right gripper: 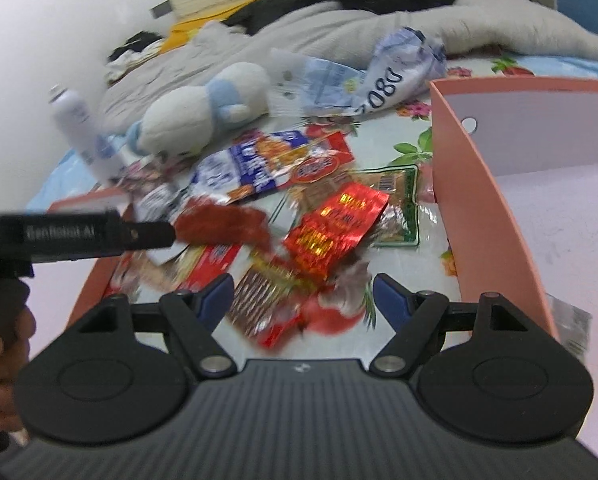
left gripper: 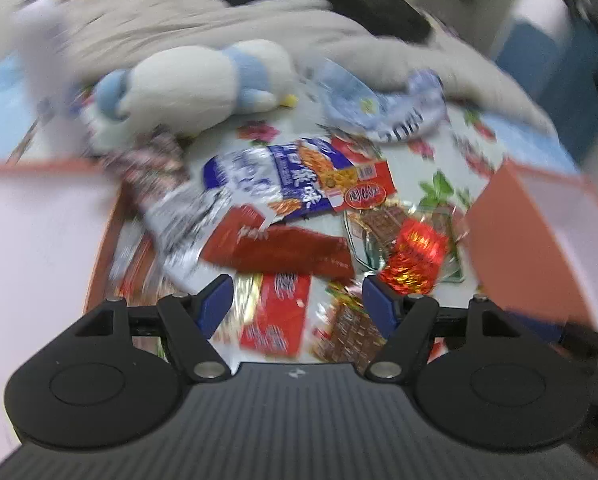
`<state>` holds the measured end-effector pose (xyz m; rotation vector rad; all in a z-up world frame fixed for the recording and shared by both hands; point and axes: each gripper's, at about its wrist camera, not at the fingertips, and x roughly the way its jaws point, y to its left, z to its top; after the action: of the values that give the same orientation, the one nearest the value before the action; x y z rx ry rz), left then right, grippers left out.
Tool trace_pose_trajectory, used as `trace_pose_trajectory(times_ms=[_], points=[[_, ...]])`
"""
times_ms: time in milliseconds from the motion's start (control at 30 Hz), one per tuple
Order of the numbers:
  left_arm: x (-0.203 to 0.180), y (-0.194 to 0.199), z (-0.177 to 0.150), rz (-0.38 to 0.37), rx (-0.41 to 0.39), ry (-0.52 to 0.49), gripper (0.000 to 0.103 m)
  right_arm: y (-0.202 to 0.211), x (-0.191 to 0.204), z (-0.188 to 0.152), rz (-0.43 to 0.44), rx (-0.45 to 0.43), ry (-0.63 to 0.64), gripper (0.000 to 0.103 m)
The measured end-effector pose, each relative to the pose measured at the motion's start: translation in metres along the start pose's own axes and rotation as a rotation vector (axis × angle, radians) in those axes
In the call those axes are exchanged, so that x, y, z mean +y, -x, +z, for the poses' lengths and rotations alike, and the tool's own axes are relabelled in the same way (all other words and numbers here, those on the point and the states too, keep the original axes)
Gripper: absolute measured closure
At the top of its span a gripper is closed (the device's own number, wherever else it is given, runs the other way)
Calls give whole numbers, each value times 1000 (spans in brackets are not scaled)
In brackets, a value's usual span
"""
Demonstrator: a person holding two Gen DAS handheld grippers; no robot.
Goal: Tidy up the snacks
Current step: 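Lower both tools back toward the snack pile, then grasp the long red packet with the left tool while the right tool grasps a small red wrapper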
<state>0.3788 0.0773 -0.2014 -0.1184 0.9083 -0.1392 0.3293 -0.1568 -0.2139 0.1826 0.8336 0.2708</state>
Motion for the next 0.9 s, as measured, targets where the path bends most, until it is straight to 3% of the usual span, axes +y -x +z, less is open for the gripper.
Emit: trace_pose_trajectory(times_ms=[67, 367, 500, 600, 633, 667, 800, 900], points=[[-5, -23, 10, 3, 46, -127, 28, -14, -3, 4, -13, 1, -26, 25], [-28, -74, 23, -26, 86, -590, 28, -60, -18, 9, -44, 35, -182, 27], [-28, -89, 22, -39, 113, -728, 28, -68, -21, 10, -32, 43, -207, 30], [-22, -101, 21, -20, 140, -756, 28, -73, -25, 9, -21, 58, -227, 31], [-20, -103, 21, -30, 149, -759, 29, -75, -26, 10, -9, 61, -230, 38], [-19, -104, 20, -56, 160, -755, 34, -75, -26, 10, 6, 63, -226, 44], [-7, -113, 27, -141, 208, -606, 47, -77, -24, 10, 25, 73, -204, 46], [-6, -110, 25, -153, 203, -562, 62, -77, -25, 10, 28, 83, -209, 60]])
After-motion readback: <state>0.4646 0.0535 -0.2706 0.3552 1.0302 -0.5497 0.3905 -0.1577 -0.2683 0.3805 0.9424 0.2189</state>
